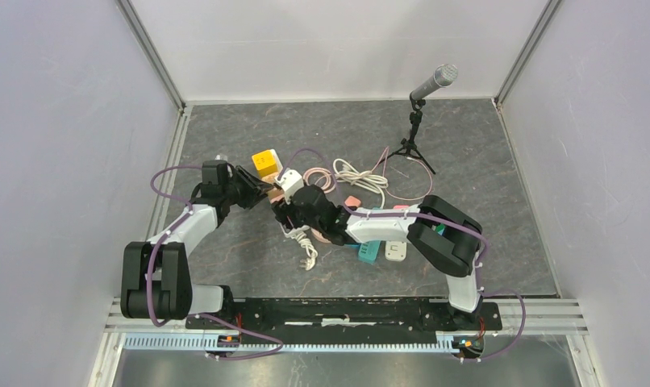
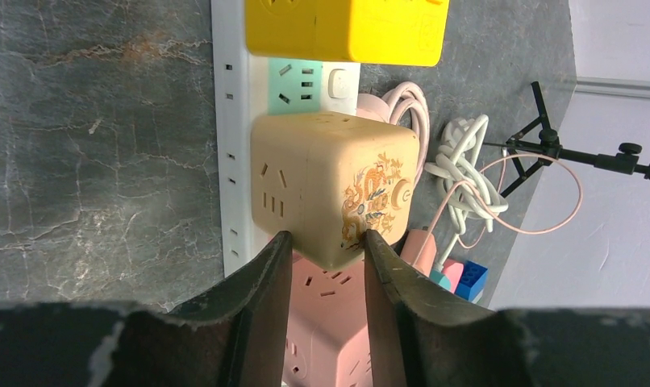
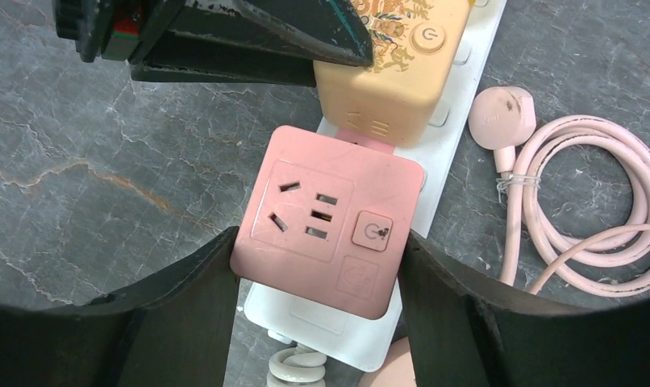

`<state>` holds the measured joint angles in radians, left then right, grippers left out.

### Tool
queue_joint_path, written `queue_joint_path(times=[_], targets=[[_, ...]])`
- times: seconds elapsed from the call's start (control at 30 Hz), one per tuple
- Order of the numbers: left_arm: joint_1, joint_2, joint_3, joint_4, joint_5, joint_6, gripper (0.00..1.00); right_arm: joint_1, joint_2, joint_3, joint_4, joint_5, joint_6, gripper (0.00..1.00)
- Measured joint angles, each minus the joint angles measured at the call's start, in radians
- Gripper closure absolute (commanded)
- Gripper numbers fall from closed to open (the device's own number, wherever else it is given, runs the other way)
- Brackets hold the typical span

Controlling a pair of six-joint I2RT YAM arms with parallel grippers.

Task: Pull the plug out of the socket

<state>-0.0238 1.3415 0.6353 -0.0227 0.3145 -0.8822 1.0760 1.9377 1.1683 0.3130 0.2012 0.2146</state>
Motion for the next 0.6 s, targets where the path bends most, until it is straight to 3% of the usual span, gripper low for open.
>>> queue_joint_path(times=[0.27,0.6], targets=[[0.0,-0.001,0.0,-0.001,-0.008,0.0,0.63,0.022,0.0,0.0,-0.001,0.043,-0.042,1.0],[0.0,-0.002,0.0,0.0,-0.017,0.0,0.63,-0.02,-0.032,-0.016,0.016,-0.039,0.041,1.0]])
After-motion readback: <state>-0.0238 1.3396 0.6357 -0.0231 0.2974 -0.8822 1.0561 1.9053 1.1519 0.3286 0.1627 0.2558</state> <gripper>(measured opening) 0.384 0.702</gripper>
